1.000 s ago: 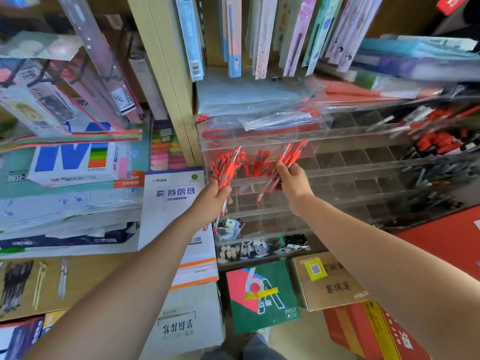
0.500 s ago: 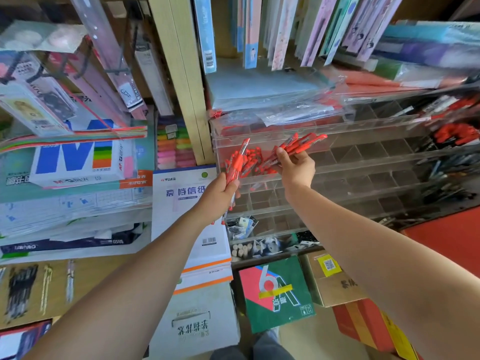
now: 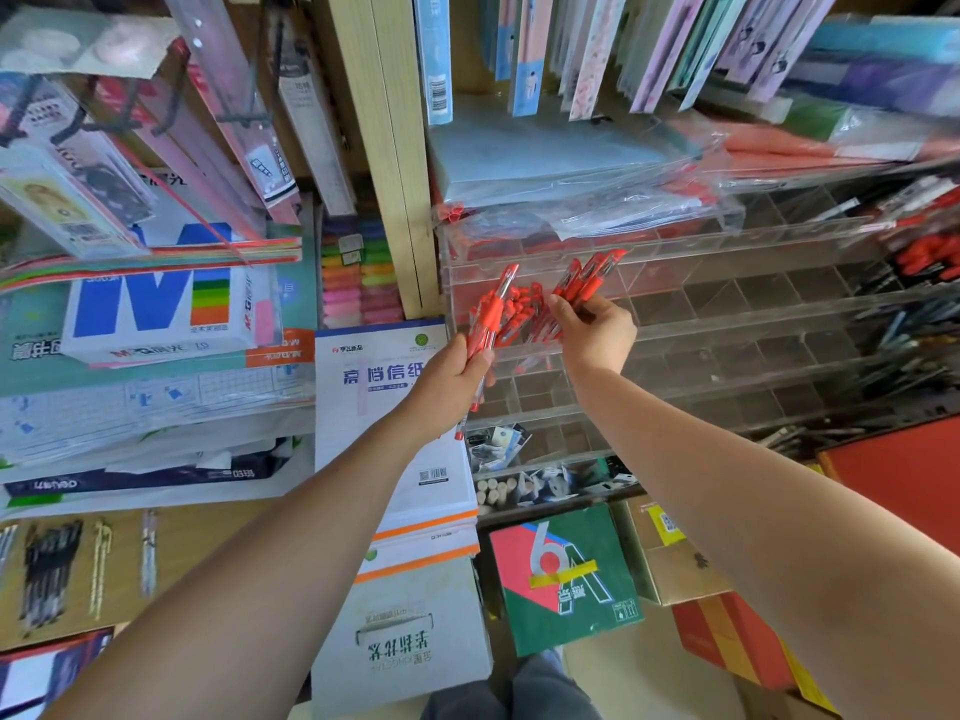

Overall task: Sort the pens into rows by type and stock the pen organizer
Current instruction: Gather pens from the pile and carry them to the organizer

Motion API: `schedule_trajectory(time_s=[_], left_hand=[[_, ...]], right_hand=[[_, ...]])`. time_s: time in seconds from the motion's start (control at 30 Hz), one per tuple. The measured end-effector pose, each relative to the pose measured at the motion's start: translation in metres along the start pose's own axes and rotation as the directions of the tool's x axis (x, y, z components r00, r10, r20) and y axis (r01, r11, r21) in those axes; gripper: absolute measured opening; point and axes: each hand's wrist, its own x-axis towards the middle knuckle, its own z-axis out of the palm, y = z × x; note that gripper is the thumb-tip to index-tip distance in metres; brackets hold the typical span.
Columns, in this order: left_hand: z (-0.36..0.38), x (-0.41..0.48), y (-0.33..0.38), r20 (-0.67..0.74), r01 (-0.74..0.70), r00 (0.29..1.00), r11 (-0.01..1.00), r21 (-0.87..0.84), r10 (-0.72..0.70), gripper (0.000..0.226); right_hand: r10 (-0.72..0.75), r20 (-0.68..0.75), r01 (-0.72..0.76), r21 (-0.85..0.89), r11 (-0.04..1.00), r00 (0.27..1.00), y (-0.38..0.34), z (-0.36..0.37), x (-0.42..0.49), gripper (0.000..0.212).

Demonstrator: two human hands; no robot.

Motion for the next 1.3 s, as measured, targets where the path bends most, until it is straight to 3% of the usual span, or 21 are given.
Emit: schedule_trajectory(time_s=[0.2,0.37,0.47,0.57,0.7,0.8,0.9,0.97,1.03,1.1,1.17,1.23,1.3], left_hand=[[-0.002,-0.001,-0.002,0.005,-0.016,1.0,1.0,0.019,0.016,0.022],[-0.002,-0.001,-0.001,-0.001,-0.021,1.0,1.0,0.018,0.021,0.022],[-0.001,-0.002,0.0,-0.006,-0.003,1.0,1.0,0.019,0.003,0.022],[-0.002,-0.003,0.001,0.003,0.002,1.0,1.0,0.004,-0.002,0.022],[-0.002,-0.005,0.004,0.014,0.005,1.0,1.0,0.006,-0.005,0.021],[0.0,-0.006,0.005,0.038,0.028,0.999,0.998,-0.051,-0.026,0.021],[0.002,-0.008,0.011,0.084,0.049,0.996,0.994,-0.095,-0.041,0.02],[0.004,-0.01,0.017,0.135,0.059,0.99,0.992,-0.11,-0.044,0.021],[0.008,-0.012,0.022,0.186,0.064,0.982,0.992,-0.113,-0.043,0.022],[0.014,-0.014,0.026,0.236,0.071,0.971,0.99,-0.118,-0.042,0.021],[0.019,-0.017,0.029,0.3,0.057,0.953,0.996,-0.075,-0.032,0.018],[0.025,-0.02,0.033,0.351,0.057,0.936,0.997,-0.046,-0.038,0.016],[0.028,-0.021,0.037,0.366,0.072,0.929,0.997,-0.026,-0.058,0.018]], right_hand=[[-0.004,0.025,0.005,-0.028,1.0,1.0,-0.002,-0.003,0.003,0.013],[-0.06,0.065,0.065,-0.074,0.995,0.996,-0.006,-0.011,0.003,0.027],[-0.119,0.037,0.12,-0.048,0.992,0.992,-0.005,-0.013,0.002,0.023],[-0.172,0.013,0.172,-0.131,0.976,0.985,0.002,-0.016,0.006,0.012],[-0.155,0.112,0.178,-0.234,0.956,0.982,0.007,-0.021,0.01,0.014],[-0.156,0.099,0.169,-0.14,0.976,0.983,0.003,-0.025,0.008,0.042],[-0.19,0.012,0.191,-0.052,0.98,0.982,-0.003,-0.035,-0.001,0.025],[-0.191,0.086,0.189,0.032,0.981,0.978,-0.004,-0.044,-0.008,0.015],[-0.163,0.266,0.123,0.16,0.979,0.95,-0.005,-0.05,-0.018,0.024],[-0.089,0.481,-0.059,0.284,0.957,0.872,-0.008,-0.054,-0.027,0.033],[-0.007,0.638,-0.22,0.275,0.936,0.77,-0.011,-0.057,-0.032,0.029],[0.043,0.684,-0.279,0.238,0.93,0.728,-0.012,-0.06,-0.032,0.02],[0.083,0.676,-0.322,0.237,0.916,0.732,-0.012,-0.062,-0.03,0.014]])
